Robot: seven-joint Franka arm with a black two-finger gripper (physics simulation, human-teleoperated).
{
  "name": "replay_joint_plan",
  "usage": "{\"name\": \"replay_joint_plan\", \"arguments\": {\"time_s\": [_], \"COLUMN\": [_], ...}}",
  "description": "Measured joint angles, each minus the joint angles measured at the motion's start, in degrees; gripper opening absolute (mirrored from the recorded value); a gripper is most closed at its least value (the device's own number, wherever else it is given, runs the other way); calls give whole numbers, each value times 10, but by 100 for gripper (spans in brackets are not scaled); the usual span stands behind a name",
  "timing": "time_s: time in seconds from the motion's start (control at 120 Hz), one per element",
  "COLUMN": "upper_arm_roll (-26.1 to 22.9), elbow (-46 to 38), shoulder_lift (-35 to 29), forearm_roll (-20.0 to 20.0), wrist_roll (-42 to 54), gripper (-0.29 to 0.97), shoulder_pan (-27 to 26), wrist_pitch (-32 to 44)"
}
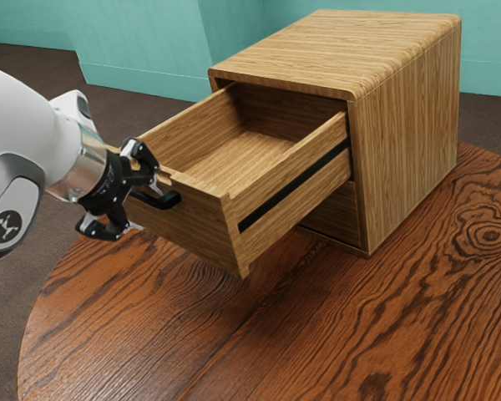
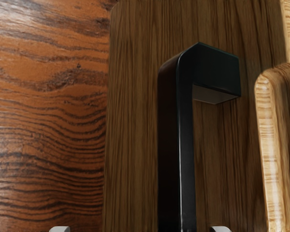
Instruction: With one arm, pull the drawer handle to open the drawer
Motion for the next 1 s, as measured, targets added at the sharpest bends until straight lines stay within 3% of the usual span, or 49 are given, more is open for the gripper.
{"name": "replay_joint_plan", "arguments": {"time_s": [0.242,0.317,0.367,0.467,0.558,0.625,0.758,1.0], "upper_arm_roll": [-2,-1,0,3,62,90,102,104], "elbow": [-11,-1,57,319,394,408,414,369], "shoulder_lift": [-58,-70,-56,63,145,205,266,291], "forearm_roll": [0,1,3,13,26,29,31,36], "wrist_roll": [1,1,0,-5,-9,-11,-16,-22], "gripper": [61,63,64,66,67,67,67,68], "shoulder_pan": [-6,-33,-69,-212,-398,-458,-485,-495], "wrist_pitch": [-7,-14,-30,-129,-194,-226,-300,-367]}}
